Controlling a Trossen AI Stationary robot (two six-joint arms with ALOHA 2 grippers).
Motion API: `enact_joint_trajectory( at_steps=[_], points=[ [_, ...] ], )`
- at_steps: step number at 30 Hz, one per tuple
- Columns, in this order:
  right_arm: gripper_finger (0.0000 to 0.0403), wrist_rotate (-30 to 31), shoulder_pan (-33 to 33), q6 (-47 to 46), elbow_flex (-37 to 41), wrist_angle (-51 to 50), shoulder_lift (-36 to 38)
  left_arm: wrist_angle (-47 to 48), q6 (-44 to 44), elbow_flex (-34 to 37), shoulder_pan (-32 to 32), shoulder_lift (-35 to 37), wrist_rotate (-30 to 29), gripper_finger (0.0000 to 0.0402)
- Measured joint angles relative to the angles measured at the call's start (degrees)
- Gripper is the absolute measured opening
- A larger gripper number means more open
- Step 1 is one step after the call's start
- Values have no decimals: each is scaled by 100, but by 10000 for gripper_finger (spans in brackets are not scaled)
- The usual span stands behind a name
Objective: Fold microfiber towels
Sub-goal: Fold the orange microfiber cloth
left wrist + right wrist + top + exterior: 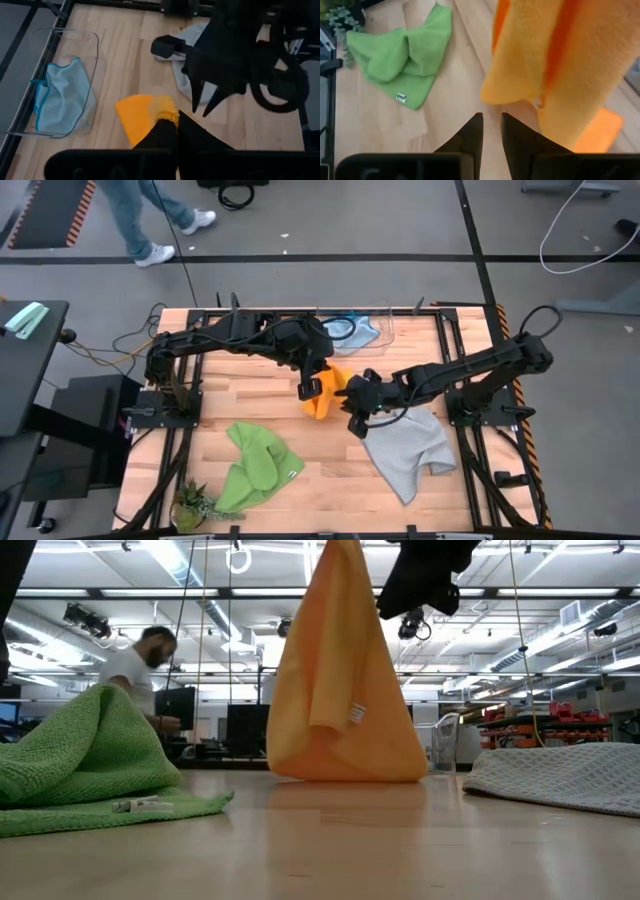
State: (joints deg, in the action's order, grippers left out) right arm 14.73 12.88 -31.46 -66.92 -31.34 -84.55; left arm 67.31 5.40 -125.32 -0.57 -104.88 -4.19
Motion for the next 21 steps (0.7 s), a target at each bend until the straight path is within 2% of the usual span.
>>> enact_joint_trajectory(
  at_steps=[13,21],
  points=[
    [106,138,-580,192,0,74,-116,-13,-10,0,-8,0,146,2],
    [111,106,-551,304,0,230,-116,-15,-18,0,-55,0,165,2]
  ],
)
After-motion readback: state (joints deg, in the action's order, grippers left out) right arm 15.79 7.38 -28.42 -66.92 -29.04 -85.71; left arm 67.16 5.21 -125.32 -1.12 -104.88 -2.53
